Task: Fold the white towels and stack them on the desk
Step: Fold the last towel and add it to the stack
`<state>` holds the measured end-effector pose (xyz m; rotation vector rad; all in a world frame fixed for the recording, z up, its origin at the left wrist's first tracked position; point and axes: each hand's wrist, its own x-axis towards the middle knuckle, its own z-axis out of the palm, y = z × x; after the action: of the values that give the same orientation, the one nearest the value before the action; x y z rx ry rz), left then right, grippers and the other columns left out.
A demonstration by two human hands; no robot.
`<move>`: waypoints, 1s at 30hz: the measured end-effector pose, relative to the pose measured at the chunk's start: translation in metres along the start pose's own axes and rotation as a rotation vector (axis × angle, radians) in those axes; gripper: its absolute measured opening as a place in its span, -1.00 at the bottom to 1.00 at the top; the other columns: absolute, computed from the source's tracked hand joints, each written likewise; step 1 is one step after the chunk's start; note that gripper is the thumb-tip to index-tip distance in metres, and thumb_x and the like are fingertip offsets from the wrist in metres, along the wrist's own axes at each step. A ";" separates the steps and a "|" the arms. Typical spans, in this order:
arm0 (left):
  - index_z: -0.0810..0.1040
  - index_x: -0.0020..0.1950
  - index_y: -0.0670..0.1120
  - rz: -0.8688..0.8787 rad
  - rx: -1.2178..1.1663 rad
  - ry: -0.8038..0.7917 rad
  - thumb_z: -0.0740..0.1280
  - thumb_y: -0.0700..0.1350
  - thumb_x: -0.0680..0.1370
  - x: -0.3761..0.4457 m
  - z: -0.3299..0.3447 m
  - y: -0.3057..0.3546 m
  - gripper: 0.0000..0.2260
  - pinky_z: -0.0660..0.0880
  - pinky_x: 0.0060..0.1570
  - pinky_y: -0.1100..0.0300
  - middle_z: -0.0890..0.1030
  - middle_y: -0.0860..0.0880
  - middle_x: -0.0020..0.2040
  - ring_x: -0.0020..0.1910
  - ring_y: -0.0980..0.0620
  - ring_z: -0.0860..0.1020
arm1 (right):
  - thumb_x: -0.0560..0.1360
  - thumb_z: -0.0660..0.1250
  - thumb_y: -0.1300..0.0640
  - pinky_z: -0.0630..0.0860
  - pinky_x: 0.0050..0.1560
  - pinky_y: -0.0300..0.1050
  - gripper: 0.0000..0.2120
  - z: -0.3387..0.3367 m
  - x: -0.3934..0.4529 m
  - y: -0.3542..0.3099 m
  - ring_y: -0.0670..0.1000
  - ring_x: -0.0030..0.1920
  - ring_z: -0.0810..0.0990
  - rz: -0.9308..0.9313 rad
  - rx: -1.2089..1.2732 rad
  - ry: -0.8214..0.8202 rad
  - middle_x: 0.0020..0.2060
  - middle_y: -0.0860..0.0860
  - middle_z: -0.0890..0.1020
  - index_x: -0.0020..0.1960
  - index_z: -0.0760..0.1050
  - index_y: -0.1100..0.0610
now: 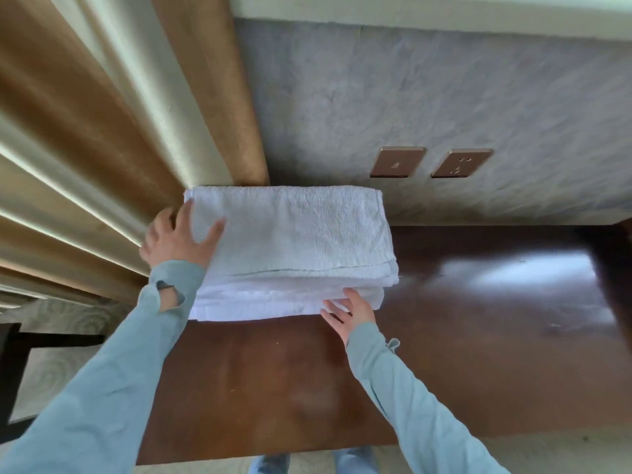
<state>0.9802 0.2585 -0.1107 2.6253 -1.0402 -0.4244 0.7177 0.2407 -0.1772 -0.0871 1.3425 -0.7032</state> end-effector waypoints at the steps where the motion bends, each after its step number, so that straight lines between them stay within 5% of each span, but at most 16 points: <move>1: 0.07 0.51 0.17 -0.170 -0.094 -0.098 0.20 0.38 0.42 0.001 0.003 -0.003 -0.27 0.17 0.39 -0.20 0.17 -0.15 0.50 0.45 -0.25 0.19 | 0.54 0.28 0.21 0.52 0.17 0.04 -0.74 0.001 0.002 -0.004 0.17 0.03 0.58 -0.021 -0.045 0.011 0.07 0.20 0.51 0.19 0.38 0.27; 3: -0.02 0.52 0.18 -0.307 -0.257 -0.245 0.29 0.35 0.39 -0.007 0.017 -0.011 -0.19 0.28 0.33 -0.15 0.25 -0.17 0.47 0.39 -0.29 0.30 | 0.52 0.32 0.16 0.55 0.13 -0.02 -0.75 0.001 0.008 -0.008 0.12 -0.06 0.62 -0.058 -0.159 0.040 0.11 0.24 0.51 0.10 0.40 0.29; 6: 0.04 0.50 0.17 -0.303 -0.349 -0.221 0.30 0.33 0.40 -0.023 0.035 -0.024 -0.24 0.35 0.25 -0.09 0.41 -0.15 0.35 0.27 -0.29 0.42 | 0.58 0.22 0.15 0.52 0.07 0.00 -0.77 -0.011 0.010 -0.023 0.11 -0.10 0.58 -0.023 -0.254 0.108 0.01 0.22 0.53 0.12 0.37 0.30; 8: 0.08 0.50 0.14 -0.277 -0.407 -0.258 0.29 0.33 0.42 -0.014 0.036 -0.036 -0.26 0.32 0.30 -0.07 0.39 -0.11 0.39 0.32 -0.26 0.39 | 0.58 0.16 0.28 0.44 0.18 0.04 -0.74 -0.026 0.014 -0.042 0.15 0.04 0.52 0.011 -0.379 0.177 -0.03 0.18 0.55 0.25 0.39 0.33; 10: 0.13 0.51 0.08 -0.307 -0.520 -0.327 0.23 0.29 0.48 0.007 0.033 -0.051 -0.32 0.23 0.40 -0.07 0.29 -0.07 0.48 0.42 -0.20 0.29 | 0.59 0.12 0.29 0.36 0.28 0.08 -0.65 -0.036 0.019 -0.068 0.22 0.23 0.46 -0.043 -0.442 0.256 0.17 0.21 0.51 0.37 0.32 0.29; 12: 0.18 0.50 0.07 -0.410 -0.729 -0.376 0.22 0.32 0.47 0.030 0.025 -0.063 -0.33 0.20 0.43 -0.11 0.26 -0.08 0.49 0.45 -0.17 0.25 | 0.59 0.13 0.10 0.29 0.32 0.06 -0.61 -0.032 0.019 -0.098 0.16 0.34 0.38 -0.171 -0.343 0.317 0.34 0.16 0.42 0.39 0.32 0.17; 15: 0.17 0.46 0.24 -0.562 -1.013 -0.472 0.33 0.50 0.14 0.053 0.019 -0.069 -0.06 0.28 0.36 -0.18 0.27 -0.02 0.48 0.42 -0.14 0.31 | 0.53 0.08 -0.28 0.31 0.30 0.01 -0.37 -0.005 0.028 -0.136 0.12 0.40 0.32 -0.206 -0.379 0.169 0.42 0.07 0.34 0.45 0.24 0.09; 18: 0.23 0.44 0.03 -0.239 -0.861 -0.478 0.43 0.34 0.25 0.046 0.026 -0.041 -0.13 0.46 0.24 0.10 0.36 -0.01 0.38 0.22 0.07 0.52 | 0.26 0.18 -0.55 0.41 0.25 -0.02 -0.08 0.030 0.033 -0.133 0.14 0.42 0.31 -0.055 -0.528 -0.024 0.43 0.02 0.32 0.47 0.19 -0.08; 20: 0.19 0.45 0.00 -0.127 -0.693 -0.425 0.50 0.27 0.07 0.036 0.032 -0.029 0.03 0.41 0.29 0.04 0.42 -0.01 0.32 0.23 0.01 0.48 | 0.28 0.32 -0.42 0.34 0.34 0.05 -0.19 0.036 0.027 -0.117 0.10 0.35 0.40 -0.244 -0.774 -0.080 0.24 -0.07 0.47 0.41 0.21 -0.10; 23: 0.25 0.41 -0.01 -0.091 -0.654 -0.457 0.49 0.36 -0.11 0.022 0.028 -0.037 0.15 0.41 0.22 0.01 0.49 -0.03 0.21 0.21 -0.08 0.47 | 0.41 0.33 -0.23 0.34 0.22 -0.13 -0.34 0.025 0.015 -0.094 0.00 0.23 0.47 -0.407 -0.856 -0.113 0.11 -0.13 0.47 0.42 0.20 -0.06; 27: 0.17 0.44 0.00 -0.022 -0.722 -0.492 0.42 0.48 -0.24 0.022 0.019 -0.037 0.31 0.37 0.16 0.07 0.43 0.03 0.19 0.16 0.01 0.42 | 0.47 0.27 -0.19 0.29 0.22 -0.18 -0.34 0.015 0.014 -0.107 -0.05 0.22 0.41 -0.382 -0.948 -0.197 0.23 -0.09 0.41 0.47 0.09 -0.06; 30: 0.31 0.29 0.05 -0.128 -0.904 -0.533 0.51 0.38 -0.21 0.022 0.023 -0.039 0.12 0.43 0.12 0.04 0.53 0.06 0.04 0.02 0.03 0.53 | 0.39 0.40 -0.14 0.20 0.40 -0.10 -0.09 0.030 0.022 -0.118 0.02 0.43 0.24 -0.474 -1.044 -0.129 0.46 -0.02 0.21 0.52 -0.11 -0.03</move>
<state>1.0111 0.2671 -0.1493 1.7809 -0.5737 -1.3133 0.6976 0.1259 -0.1363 -1.2925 1.4516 -0.2999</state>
